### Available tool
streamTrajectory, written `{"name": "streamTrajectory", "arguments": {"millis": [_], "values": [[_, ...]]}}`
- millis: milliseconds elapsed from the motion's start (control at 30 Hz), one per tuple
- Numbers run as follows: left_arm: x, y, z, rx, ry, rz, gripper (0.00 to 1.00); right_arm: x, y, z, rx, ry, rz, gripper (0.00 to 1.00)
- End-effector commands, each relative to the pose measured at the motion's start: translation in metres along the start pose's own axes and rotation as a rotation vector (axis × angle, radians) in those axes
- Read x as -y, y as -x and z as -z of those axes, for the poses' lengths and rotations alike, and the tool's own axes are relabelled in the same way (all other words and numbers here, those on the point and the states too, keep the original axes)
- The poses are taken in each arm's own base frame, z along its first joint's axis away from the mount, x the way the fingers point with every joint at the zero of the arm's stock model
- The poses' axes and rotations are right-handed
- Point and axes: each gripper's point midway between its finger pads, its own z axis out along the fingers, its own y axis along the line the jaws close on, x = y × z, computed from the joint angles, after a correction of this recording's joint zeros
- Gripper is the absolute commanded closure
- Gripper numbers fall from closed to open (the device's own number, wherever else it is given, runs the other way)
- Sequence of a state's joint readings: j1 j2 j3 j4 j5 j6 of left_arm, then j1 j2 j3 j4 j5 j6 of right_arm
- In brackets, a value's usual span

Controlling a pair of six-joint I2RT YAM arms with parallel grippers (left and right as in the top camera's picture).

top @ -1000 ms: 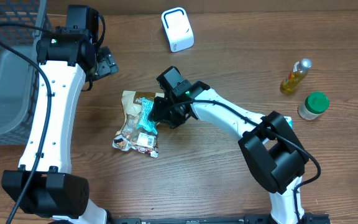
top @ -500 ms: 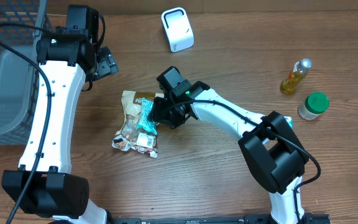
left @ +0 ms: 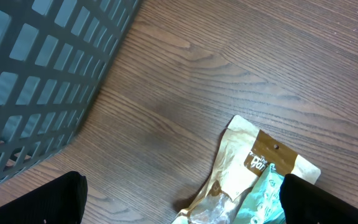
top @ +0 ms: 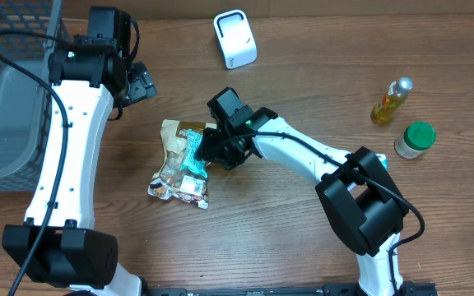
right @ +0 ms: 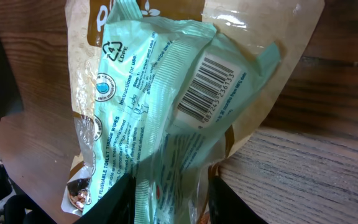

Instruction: Scan the item barcode

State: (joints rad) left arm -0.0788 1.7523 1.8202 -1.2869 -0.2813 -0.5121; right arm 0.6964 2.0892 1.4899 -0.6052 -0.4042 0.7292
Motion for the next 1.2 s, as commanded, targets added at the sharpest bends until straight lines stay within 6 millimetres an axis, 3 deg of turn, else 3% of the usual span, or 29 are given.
{"name": "streamTrajectory", "arguments": {"millis": [0,867,1167], "values": [[0.000,0.006,0.010,0.035,-0.006,-0.015,0.00,-0.002,-0.004,-0.002,-0.010,0.007,0.005,0.65],[0.001,0.006,0.010,0.035,-0.007,-0.016,0.00,0.003,0.002,-0.003,0.031,-0.026,-0.029,0.65],[0.001,0.006,0.010,0.035,-0.007,-0.016,0.00,-0.001,0.001,-0.017,0.065,0.015,-0.006,0.68]]}}
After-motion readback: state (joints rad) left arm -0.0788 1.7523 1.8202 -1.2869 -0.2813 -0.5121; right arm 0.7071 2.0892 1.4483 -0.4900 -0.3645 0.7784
